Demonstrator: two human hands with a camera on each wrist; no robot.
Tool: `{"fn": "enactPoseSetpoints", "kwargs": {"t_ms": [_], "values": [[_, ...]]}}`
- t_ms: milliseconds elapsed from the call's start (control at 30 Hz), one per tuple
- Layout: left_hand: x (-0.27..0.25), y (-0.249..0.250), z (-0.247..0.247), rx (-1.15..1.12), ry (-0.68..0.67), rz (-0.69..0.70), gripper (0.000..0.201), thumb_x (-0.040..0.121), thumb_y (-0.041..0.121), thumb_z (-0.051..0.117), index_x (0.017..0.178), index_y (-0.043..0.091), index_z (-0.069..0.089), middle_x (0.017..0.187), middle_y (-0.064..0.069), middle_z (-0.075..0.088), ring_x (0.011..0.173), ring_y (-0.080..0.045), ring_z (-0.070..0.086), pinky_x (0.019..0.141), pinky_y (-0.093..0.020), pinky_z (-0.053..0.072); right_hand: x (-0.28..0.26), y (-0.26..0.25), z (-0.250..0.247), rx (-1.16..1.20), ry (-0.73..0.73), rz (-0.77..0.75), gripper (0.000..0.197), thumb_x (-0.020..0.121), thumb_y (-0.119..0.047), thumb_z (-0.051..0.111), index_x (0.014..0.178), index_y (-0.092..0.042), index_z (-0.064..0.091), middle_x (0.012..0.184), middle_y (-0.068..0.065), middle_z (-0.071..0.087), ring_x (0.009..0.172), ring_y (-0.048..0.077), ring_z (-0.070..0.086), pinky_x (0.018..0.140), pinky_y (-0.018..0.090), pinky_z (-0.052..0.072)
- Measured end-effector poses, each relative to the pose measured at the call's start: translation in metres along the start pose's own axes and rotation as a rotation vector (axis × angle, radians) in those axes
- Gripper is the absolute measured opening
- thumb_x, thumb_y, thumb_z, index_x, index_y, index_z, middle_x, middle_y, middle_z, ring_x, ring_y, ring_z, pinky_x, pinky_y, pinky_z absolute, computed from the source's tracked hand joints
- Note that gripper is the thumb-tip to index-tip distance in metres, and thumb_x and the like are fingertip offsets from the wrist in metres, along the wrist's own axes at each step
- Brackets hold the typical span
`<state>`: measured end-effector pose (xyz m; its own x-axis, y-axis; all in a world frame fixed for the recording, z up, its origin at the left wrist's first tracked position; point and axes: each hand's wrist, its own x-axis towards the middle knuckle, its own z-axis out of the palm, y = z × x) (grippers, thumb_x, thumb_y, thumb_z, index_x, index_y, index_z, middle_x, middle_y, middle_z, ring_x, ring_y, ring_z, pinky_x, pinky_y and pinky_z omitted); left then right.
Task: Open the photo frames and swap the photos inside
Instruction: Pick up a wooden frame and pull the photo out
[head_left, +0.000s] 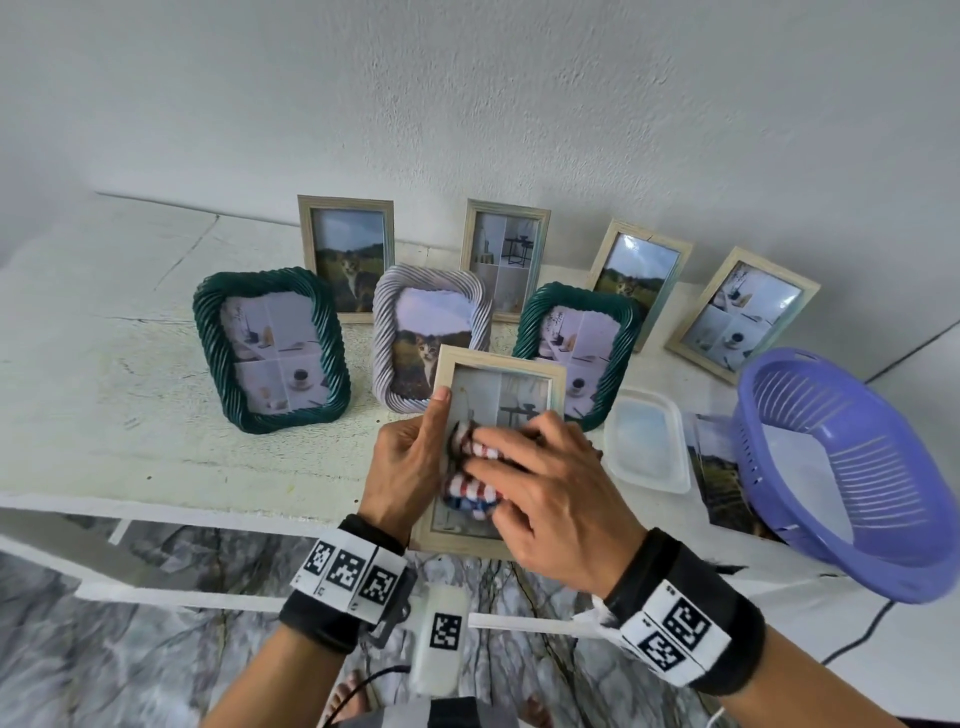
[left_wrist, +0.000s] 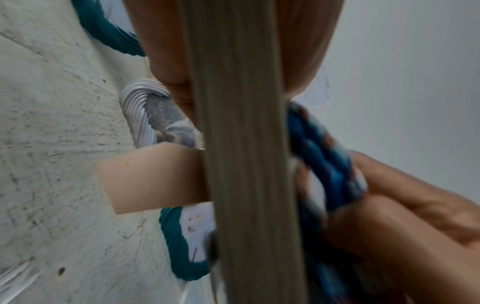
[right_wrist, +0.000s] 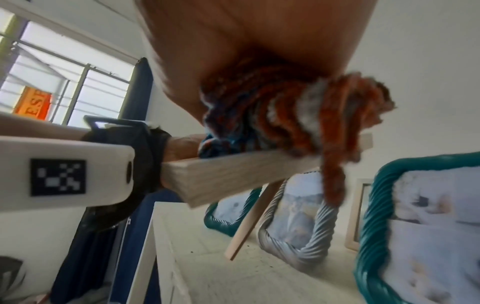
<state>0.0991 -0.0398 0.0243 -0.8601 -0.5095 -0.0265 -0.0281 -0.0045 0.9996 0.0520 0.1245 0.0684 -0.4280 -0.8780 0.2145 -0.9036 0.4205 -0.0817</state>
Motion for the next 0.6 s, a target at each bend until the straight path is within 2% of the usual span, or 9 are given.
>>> {"fn": "enactPoseSetpoints", "kwargs": {"t_ms": [33,100,167,233,300,367,467,533,600], "values": [[-0.001,-0.001,0.001,0.030,0.001,-0.017,0.067,0.091,0.057,0.047,0.052,0.003,0.042,0.045,-0.017,0.036,0.043,-0.016,0.034,0.042,-0.032,0.030,-0.005,0.002,-0.001,0.004,-0.019,-0.019,0.035,0.085,-0.029,0.046,0.108,-0.019,0.071,0.125,-0.003,0.062,0.092,0.019,0.043,0.079,0.037,0.041],[-0.005,-0.003,0.002,0.106,0.020,-0.057,0.060,0.086,0.060,0.043,0.050,0.013,0.036,0.040,-0.001,0.028,0.035,-0.014,0.023,0.037,-0.021,0.023,-0.012,0.010,-0.005,-0.015,-0.054,-0.021,0.033,0.083,-0.029,0.045,0.097,-0.021,0.074,0.115,-0.004,0.066,0.089,0.018,0.043,0.077,0.037,0.041],[-0.006,-0.006,0.002,0.132,0.035,-0.092,0.055,0.084,0.061,0.041,0.050,0.019,0.033,0.040,0.007,0.025,0.033,-0.009,0.018,0.035,-0.019,0.020,-0.017,0.021,-0.009,-0.009,-0.062,0.017,0.035,0.083,-0.030,0.042,0.093,-0.022,0.074,0.107,-0.005,0.068,0.086,0.016,0.042,0.075,0.035,0.041],[-0.005,-0.009,0.001,0.128,0.031,-0.099,0.057,0.084,0.064,0.041,0.053,0.016,0.034,0.042,0.007,0.025,0.035,-0.009,0.019,0.037,-0.020,0.020,-0.021,0.033,-0.012,0.076,-0.006,0.067,0.038,0.084,-0.030,0.043,0.103,-0.018,0.073,0.110,-0.002,0.067,0.087,0.017,0.045,0.075,0.035,0.043],[-0.004,-0.011,0.001,0.126,0.029,-0.091,0.058,0.085,0.064,0.041,0.056,0.014,0.037,0.045,0.005,0.024,0.038,-0.010,0.020,0.039,-0.020,0.019,-0.023,0.043,-0.016,0.181,0.094,0.135,0.042,0.085,-0.031,0.045,0.113,-0.011,0.069,0.116,0.003,0.064,0.091,0.021,0.050,0.080,0.035,0.046],[-0.004,-0.012,0.001,0.108,0.033,-0.078,0.056,0.087,0.061,0.042,0.055,0.014,0.036,0.046,0.004,0.023,0.038,-0.010,0.019,0.039,-0.021,0.020,-0.026,0.055,-0.019,0.258,0.190,0.237,0.047,0.086,-0.034,0.045,0.119,-0.006,0.064,0.118,0.006,0.063,0.096,0.021,0.053,0.085,0.031,0.045],[-0.005,-0.011,0.000,0.107,0.045,-0.071,0.055,0.087,0.058,0.043,0.052,0.017,0.032,0.044,0.005,0.022,0.036,-0.010,0.018,0.040,-0.020,0.020,-0.031,0.078,-0.017,0.297,0.293,0.446,0.042,0.090,-0.028,0.056,0.125,-0.006,0.059,0.119,0.009,0.062,0.098,0.022,0.055,0.081,0.028,0.044],[-0.004,-0.010,-0.002,0.097,0.046,-0.073,0.054,0.087,0.057,0.044,0.051,0.019,0.031,0.043,0.005,0.022,0.035,-0.009,0.018,0.040,-0.020,0.019,-0.034,0.094,-0.012,0.279,0.358,0.597,0.037,0.089,-0.018,0.064,0.124,-0.006,0.057,0.117,0.013,0.061,0.097,0.026,0.056,0.079,0.032,0.045],[-0.003,-0.010,-0.003,0.068,0.056,-0.083,0.055,0.085,0.057,0.045,0.050,0.016,0.032,0.044,0.005,0.023,0.034,-0.007,0.017,0.041,-0.022,0.020,-0.035,0.109,-0.008,0.219,0.414,0.755,0.031,0.088,-0.018,0.065,0.116,-0.009,0.055,0.111,0.013,0.059,0.095,0.027,0.055,0.077,0.031,0.040]]}}
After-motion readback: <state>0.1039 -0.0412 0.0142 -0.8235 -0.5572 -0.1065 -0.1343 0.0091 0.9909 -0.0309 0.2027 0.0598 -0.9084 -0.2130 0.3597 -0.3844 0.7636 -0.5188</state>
